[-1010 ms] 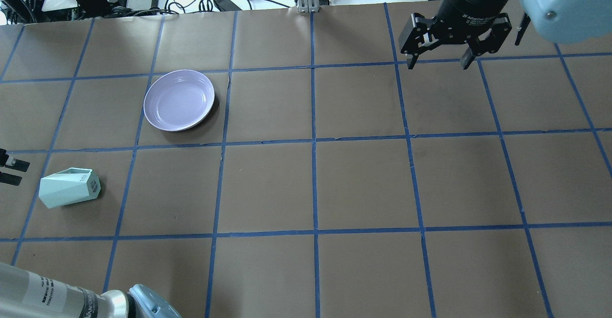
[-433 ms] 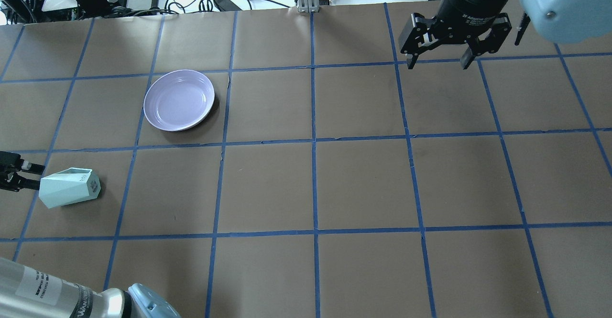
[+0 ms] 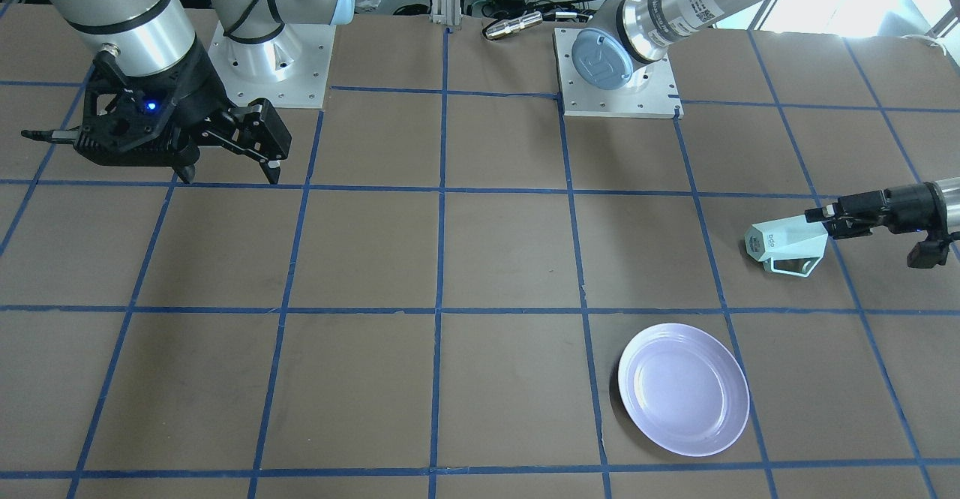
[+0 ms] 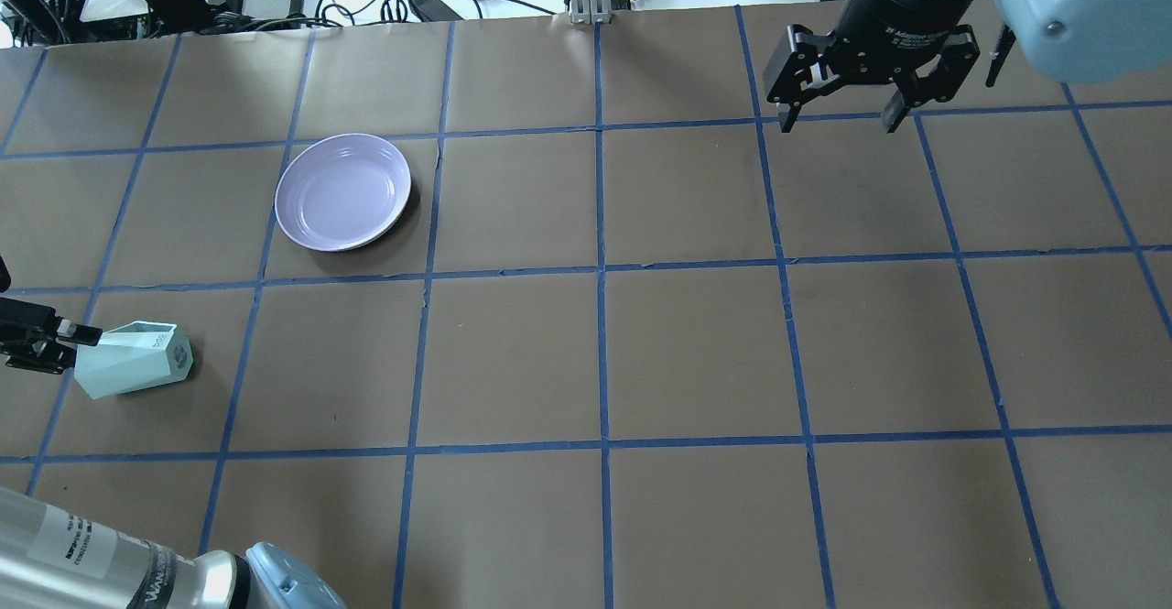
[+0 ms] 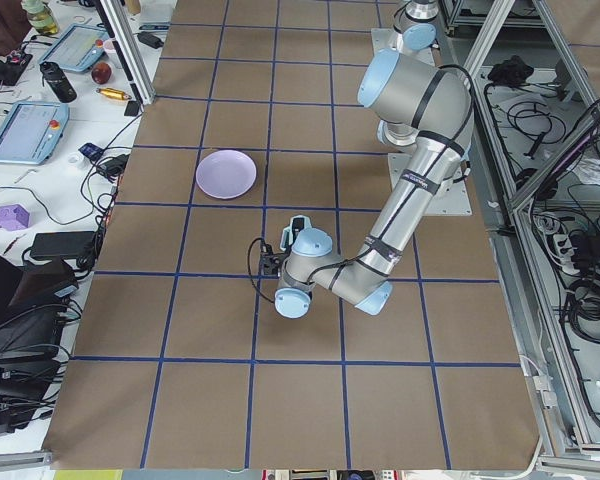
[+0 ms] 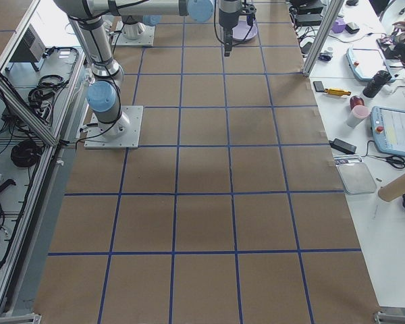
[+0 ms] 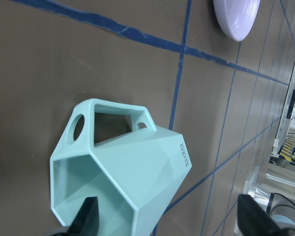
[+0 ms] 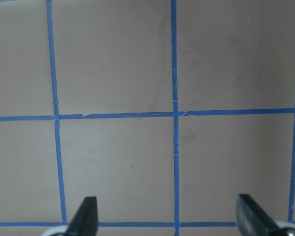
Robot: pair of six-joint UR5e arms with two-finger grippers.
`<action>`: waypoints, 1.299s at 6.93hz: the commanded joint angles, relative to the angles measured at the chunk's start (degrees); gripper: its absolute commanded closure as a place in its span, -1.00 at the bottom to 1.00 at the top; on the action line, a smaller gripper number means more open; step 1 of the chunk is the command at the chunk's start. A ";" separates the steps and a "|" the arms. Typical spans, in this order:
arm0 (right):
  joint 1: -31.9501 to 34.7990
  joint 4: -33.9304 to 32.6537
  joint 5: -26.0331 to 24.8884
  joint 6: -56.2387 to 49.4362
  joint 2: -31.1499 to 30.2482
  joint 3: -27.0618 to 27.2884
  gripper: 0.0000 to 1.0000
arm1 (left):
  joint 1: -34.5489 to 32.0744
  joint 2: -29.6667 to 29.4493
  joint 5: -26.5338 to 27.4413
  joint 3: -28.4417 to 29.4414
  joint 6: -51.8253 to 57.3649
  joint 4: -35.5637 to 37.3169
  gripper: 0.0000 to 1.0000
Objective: Flip cup and place on plate
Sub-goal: 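Lift the mug with the left gripper and rotate it upright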
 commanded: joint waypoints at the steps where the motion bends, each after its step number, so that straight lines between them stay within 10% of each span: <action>1: 0.00 0.00 0.04 -0.08 0.00 0.00 -1.00 | -0.07 -0.74 -0.03 0.36 1.66 -2.33 0.24; 3: 0.00 0.00 -0.05 0.00 0.00 0.00 -1.00 | 0.10 -0.48 -0.03 0.63 1.66 -2.87 0.93; 9: 0.00 0.00 0.04 -0.08 0.00 0.00 -1.00 | -8.38 9.86 -2.76 7.82 -2.71 -9.55 1.00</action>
